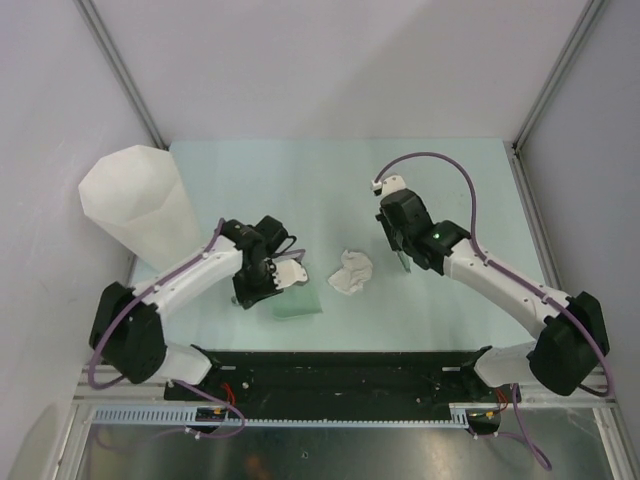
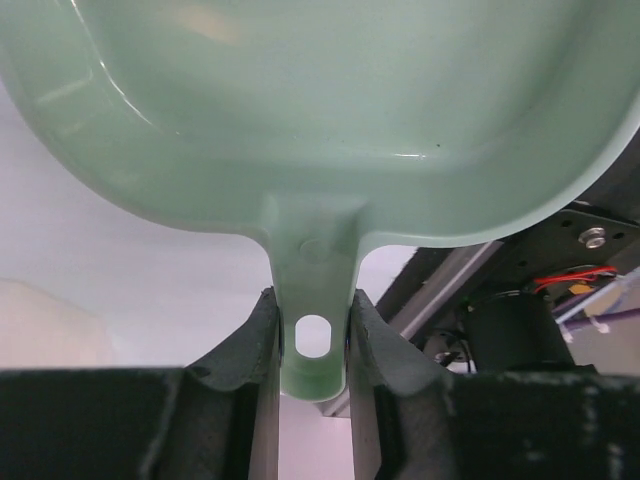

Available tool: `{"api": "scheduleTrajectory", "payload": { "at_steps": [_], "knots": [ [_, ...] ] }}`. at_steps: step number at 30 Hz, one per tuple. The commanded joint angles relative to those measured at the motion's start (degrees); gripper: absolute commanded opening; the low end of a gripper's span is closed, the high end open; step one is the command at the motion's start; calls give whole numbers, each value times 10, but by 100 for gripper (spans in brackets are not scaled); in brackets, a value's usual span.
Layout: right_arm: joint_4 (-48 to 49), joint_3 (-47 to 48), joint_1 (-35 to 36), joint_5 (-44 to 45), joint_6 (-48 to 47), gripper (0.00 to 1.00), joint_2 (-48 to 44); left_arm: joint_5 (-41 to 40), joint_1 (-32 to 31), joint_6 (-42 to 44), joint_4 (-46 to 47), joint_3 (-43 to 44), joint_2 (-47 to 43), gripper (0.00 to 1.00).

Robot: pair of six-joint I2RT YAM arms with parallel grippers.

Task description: Sweep away the paper scraps from the table

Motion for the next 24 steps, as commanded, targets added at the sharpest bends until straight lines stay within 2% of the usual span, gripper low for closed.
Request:
{"api": "scheduleTrajectory", "payload": {
  "at_steps": [1, 3, 7, 18, 21, 24],
  "knots": [
    [9, 36, 4, 54, 44, 0, 20, 58, -5, -36, -1, -8, 64, 0],
    [-2, 36, 11, 81, 77, 0, 24, 48, -6, -49, 15, -10, 84, 0],
    [-27, 35, 55, 132, 140, 0, 27, -43, -25, -92, 51, -13, 127, 0],
    [-27, 35, 112, 98, 209, 0, 64, -70, -38, -108, 101, -24, 160, 0],
    [-9, 34, 127, 61, 239, 0, 62, -61, -41, -107, 104, -24, 162, 0],
    [54, 35, 137, -79, 281, 0, 49, -50, -41, -103, 106, -20, 166, 0]
  ]
}}
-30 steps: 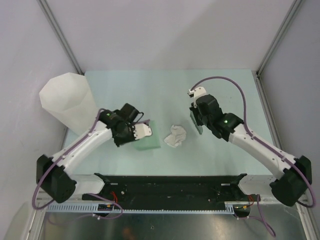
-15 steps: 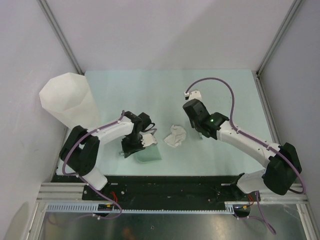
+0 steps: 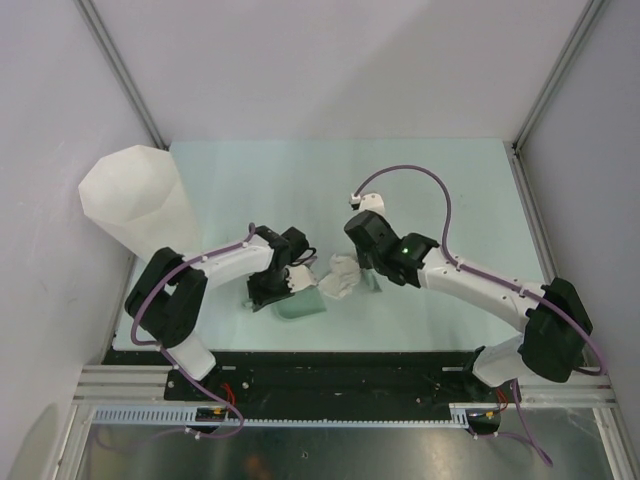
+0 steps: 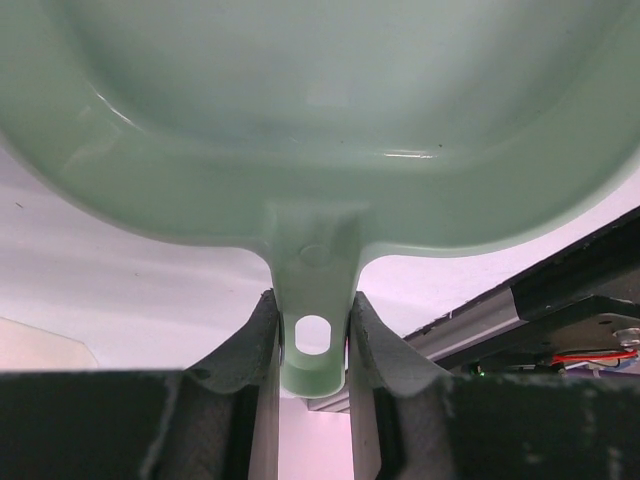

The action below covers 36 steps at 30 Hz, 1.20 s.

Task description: Sweep away the paper scraps from the table

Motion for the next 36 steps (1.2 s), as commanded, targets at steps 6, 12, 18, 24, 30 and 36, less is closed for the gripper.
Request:
{"api": "scheduleTrajectory", "payload": {
  "at_steps": [6, 12, 18, 24, 30, 36],
  "knots": [
    [136, 19, 40, -215, 101, 0, -81, 4, -4, -3, 18, 4, 4, 0],
    [-58, 21, 34, 76, 62, 0, -154, 41, -1, 3, 27, 16, -29, 0],
    [-126, 24, 0, 167, 37, 0, -266, 128, 8, 19, 40, 37, -63, 0],
    [-121, 24, -99, 45, -8, 0, -338, 163, 31, 13, 33, 86, -120, 0],
    [-137, 24, -132, 8, -23, 0, -332, 153, 74, -6, 11, 169, -172, 0],
    [-129, 24, -133, -9, -24, 0, -320, 133, 170, -9, -15, 262, -209, 0]
  ]
}}
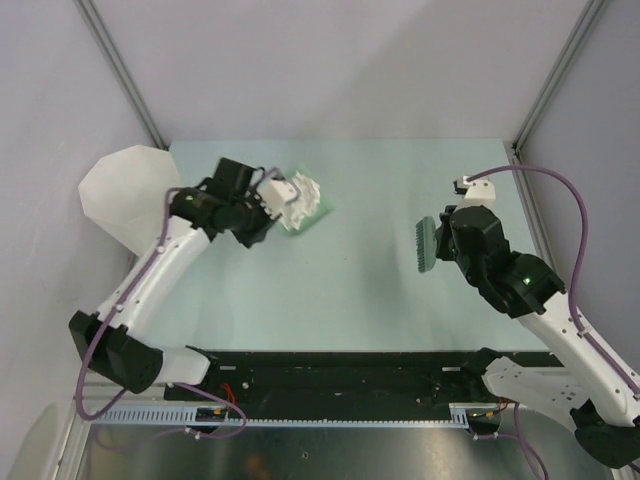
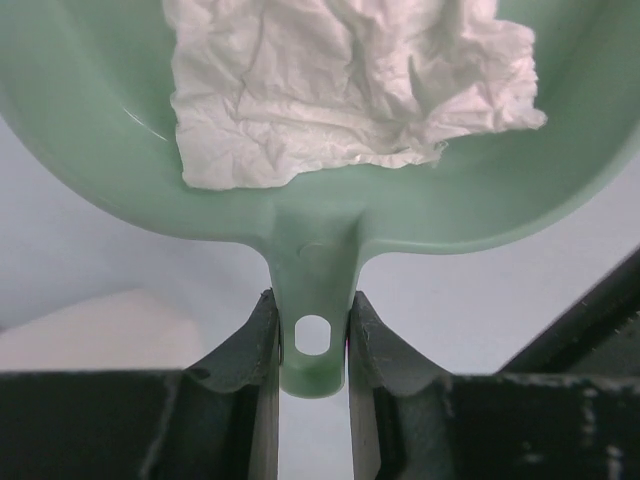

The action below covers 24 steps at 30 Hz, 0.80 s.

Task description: Sweep away the paper scraps from the table

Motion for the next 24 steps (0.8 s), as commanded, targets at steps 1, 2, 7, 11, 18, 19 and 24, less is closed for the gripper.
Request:
{"api": "scheduleTrajectory", "payload": {
  "at_steps": [1, 2, 7, 11, 18, 19, 24],
  "knots": [
    [14, 18, -2, -25, -10, 0, 3, -4, 76, -1, -27, 82, -43, 0],
    [16, 18, -2, -27, -10, 0, 5, -11, 91, 4, -36, 93, -47, 0],
    [30, 18, -2, -57, -10, 0, 17, -24, 198, 42, -48, 162, -78, 0],
    [43, 18, -2, -78, -12, 0, 33, -73, 256, 77, -49, 200, -99, 0],
    [52, 18, -1, -98, -13, 0, 46, -228, 361, 168, -48, 237, -94, 0],
    [52, 18, -1, -98, -14, 0, 46, -262, 372, 181, -47, 237, -91, 0],
    [47, 18, 0, -98, -18, 0, 44, -332, 415, 270, -36, 229, -85, 0]
  ]
}}
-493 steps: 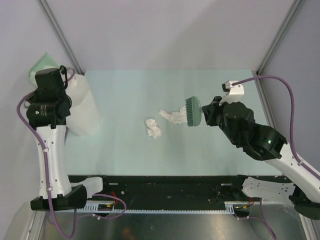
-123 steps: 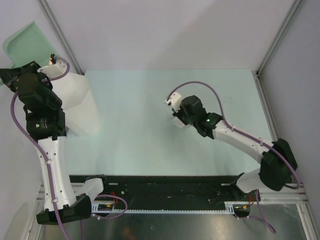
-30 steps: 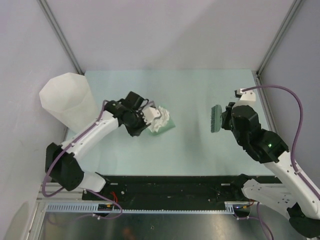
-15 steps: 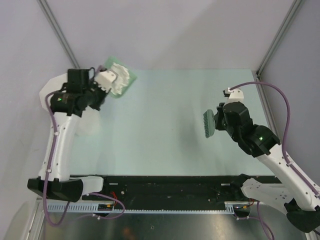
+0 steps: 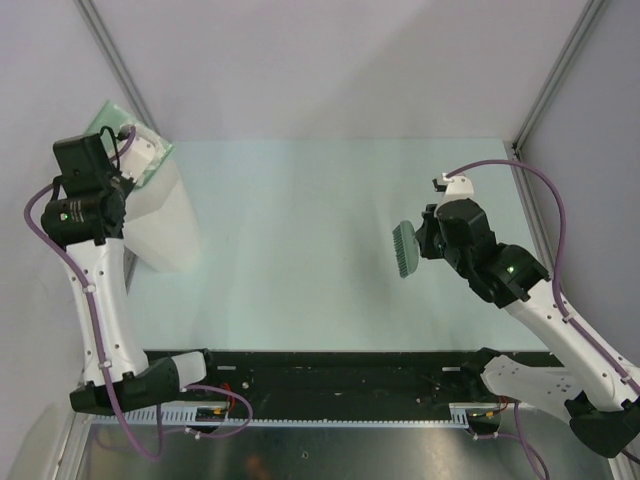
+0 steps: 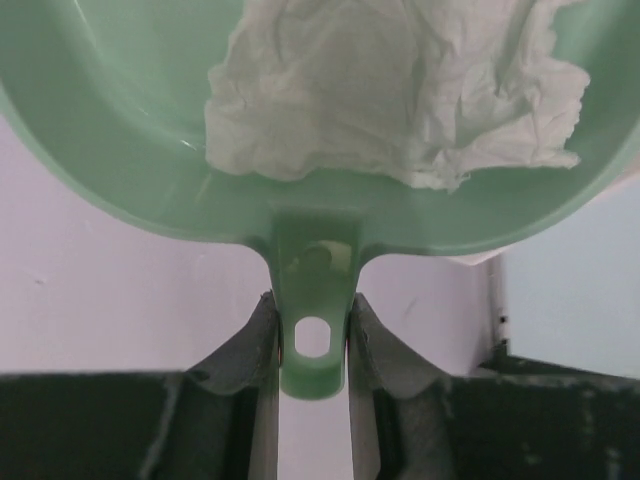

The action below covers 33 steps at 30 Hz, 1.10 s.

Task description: Sweep away the paper scraps from the table

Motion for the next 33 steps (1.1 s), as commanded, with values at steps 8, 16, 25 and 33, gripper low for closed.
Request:
{"api": "scheduleTrajectory", "payload": {
  "at_steps": [8, 16, 25, 33],
  "knots": [
    [15, 17, 8, -5, -14, 0, 4, -249, 21, 259, 134, -83, -35, 1],
    [28, 15, 18, -3, -18, 0, 9, -342, 20, 434, 290, -157, -39, 3],
    [26, 16, 31, 10, -21, 0, 8, -387, 20, 656, 505, -276, -79, 6],
    [32, 16, 40, 12, -23, 0, 13, -389, 15, 747, 608, -288, -73, 7]
  ]
}}
